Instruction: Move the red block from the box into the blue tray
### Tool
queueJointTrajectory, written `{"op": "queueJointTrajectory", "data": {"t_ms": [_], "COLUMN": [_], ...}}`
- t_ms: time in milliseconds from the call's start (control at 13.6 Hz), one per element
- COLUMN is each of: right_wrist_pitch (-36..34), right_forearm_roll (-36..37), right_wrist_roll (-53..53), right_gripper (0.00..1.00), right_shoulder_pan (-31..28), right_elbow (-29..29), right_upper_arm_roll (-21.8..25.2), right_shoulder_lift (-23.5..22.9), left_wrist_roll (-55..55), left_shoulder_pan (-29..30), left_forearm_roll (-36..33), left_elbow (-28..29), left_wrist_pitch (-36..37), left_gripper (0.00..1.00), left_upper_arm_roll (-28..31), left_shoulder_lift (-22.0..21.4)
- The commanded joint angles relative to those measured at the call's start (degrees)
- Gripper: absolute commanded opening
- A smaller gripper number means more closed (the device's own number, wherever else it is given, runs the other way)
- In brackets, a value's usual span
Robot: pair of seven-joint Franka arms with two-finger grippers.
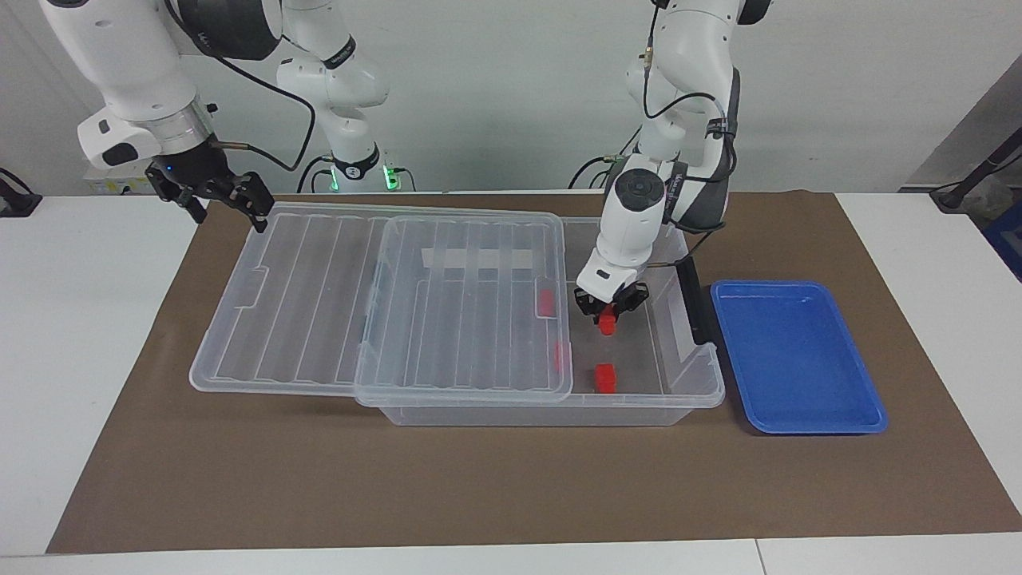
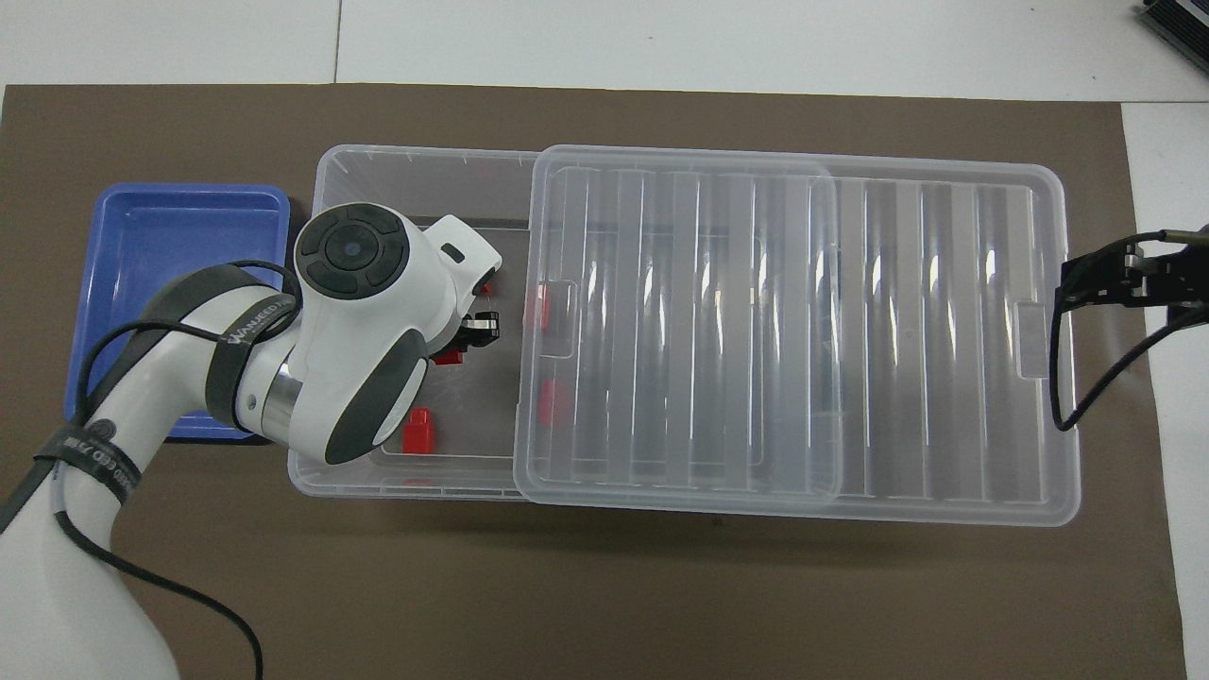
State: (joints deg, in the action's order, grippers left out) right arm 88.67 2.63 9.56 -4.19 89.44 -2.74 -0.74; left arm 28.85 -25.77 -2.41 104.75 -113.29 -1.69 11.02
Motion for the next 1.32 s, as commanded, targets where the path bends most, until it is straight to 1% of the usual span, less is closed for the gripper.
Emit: {"op": "queueJointTrajectory", "data": {"t_ms": [0,74,221,368,442,515,736,883,957,1104,1177,1251], "right_wrist_pitch": [-0.08,-0.08,-0.08,-0.08,-0.08,-0.08,-0.08,-0.08,-0.34,0.01,0.19,0.45], "right_forearm_roll": [-0.17,-0.17,-0.17,-0.17,-0.17,-0.17,-0.17,-0.17,-0.17,-0.17,-0.17,-0.17], "right_wrist_roll": [-0.07,-0.07,-0.07,-0.07,-0.07,-0.07,-0.07,-0.07,-0.07,-0.15,-0.33,-0.42], "right_gripper": [1.0,1.0,1.0,1.0,1.0,1.0,1.0,1.0,1.0,1.0,1.0,0.82], "right_shoulder_pan": [-0.46,-0.46,-0.55,-0.55,-0.47,-0.46,-0.55,-0.46,-0.46,-0.29,-0.98,-2.3], "right_elbow": [1.09,1.09,1.09,1.09,1.09,1.09,1.09,1.09,1.09,1.09,1.18,2.05], "right_upper_arm_roll": [-0.34,-0.34,-0.34,-0.34,-0.34,-0.34,-0.34,-0.34,-0.34,-0.34,-0.34,-0.34], "right_shoulder_lift": [1.01,1.01,1.01,1.01,1.01,1.01,1.01,1.01,1.01,1.01,1.01,1.18], "left_wrist_roll": [-0.64,-0.73,-1.42,-7.37,-11.41,-16.24,-31.7,-39.71,-43.32,-46.6,-47.13,-47.66], "left_shoulder_pan": [0.55,0.81,2.65,6.06,8.52,11.24,20.73,26.01,27.95,30.95,32.7,33.5], "left_forearm_roll": [-0.67,-0.58,-0.67,-0.32,-0.23,-0.14,-0.23,-0.23,-0.23,-0.23,-0.23,-0.23], "left_elbow": [-3.75,-5.24,-10.59,-15.51,-16.15,-15.98,-15.28,-13.44,-10.03,0.84,5.51,7.47], "left_wrist_pitch": [7.71,10.61,17.89,24.84,26.7,27.07,26.9,24.45,20.95,9.12,3.31,0.12], "left_gripper": [0.04,0.04,0.04,0.04,0.04,0.04,0.05,0.05,0.05,0.05,0.05,0.05], "left_upper_arm_roll": [0.28,0.37,0.28,0.46,0.37,0.54,0.63,0.63,0.72,0.72,0.72,0.72], "left_shoulder_lift": [-2.3,-2.92,-3.1,-3.28,-4.59,-6.17,-7.59,-8.02,-9.51,-13.1,-13.91,-13.48]}}
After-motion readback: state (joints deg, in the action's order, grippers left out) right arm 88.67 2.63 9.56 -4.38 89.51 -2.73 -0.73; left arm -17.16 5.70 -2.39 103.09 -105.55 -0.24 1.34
